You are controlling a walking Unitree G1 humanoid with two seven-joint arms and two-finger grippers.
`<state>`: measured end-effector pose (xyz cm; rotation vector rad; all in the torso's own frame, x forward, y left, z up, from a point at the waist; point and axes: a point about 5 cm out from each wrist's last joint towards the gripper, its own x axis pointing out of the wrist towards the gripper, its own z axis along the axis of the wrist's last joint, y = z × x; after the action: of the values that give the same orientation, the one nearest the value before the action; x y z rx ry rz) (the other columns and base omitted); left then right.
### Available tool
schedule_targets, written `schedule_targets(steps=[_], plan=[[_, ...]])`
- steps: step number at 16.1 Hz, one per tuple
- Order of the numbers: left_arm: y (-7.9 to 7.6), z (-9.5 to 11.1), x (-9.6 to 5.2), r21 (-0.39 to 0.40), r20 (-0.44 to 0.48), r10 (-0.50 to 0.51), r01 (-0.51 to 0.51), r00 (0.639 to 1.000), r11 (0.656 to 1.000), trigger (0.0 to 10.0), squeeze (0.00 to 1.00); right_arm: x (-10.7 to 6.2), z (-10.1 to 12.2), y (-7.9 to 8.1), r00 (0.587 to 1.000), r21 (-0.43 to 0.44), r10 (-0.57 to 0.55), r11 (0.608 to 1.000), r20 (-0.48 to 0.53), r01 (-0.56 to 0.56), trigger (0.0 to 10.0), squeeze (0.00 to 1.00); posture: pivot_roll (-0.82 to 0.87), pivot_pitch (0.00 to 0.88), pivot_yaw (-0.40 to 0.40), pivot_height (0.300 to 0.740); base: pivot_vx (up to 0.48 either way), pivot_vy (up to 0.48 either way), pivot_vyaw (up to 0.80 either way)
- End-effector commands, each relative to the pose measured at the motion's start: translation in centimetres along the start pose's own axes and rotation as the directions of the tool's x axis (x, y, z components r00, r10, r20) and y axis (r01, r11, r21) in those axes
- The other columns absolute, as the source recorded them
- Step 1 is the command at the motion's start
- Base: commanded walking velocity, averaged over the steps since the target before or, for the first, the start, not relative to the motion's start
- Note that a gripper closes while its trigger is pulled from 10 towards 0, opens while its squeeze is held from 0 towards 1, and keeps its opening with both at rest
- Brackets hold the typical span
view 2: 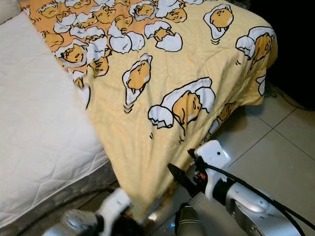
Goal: Clean up the room
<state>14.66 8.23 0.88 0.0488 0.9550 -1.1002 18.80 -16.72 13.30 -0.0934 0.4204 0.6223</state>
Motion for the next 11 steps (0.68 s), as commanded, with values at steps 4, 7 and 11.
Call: schedule_targets(steps=[4,7,11], plan=[[-0.2,-0.6,0.6,-0.046,-0.014,0.045,-0.045,0.999,0.998,10.0,0.0,0.0,0.1,0.4,1.0,-0.01,0.021,1.0,0.0,-0.021,10.0,0.0,-0.2,0.184,0.124,0.74,0.0,0.0,0.0],[0.3,0.0,0.3,-0.049,0.009,0.069,-0.068,0.998,0.996,10.0,1.0,0.2,0.1,0.4,1.0,-0.013,0.027,1.0,-0.001,-0.027,10.0,0.0,-0.2,0.183,0.126,0.74,0.0,0.0,0.0],[0.3,-0.2,0.2,-0.053,-0.001,0.077,-0.077,0.997,0.996,10.0,1.0,0.1,0.0,0.5,1.0,-0.011,0.027,1.0,0.0,-0.027,10.0,0.0,-0.2,0.179,0.125,0.74,0.0,0.0,0.0]])
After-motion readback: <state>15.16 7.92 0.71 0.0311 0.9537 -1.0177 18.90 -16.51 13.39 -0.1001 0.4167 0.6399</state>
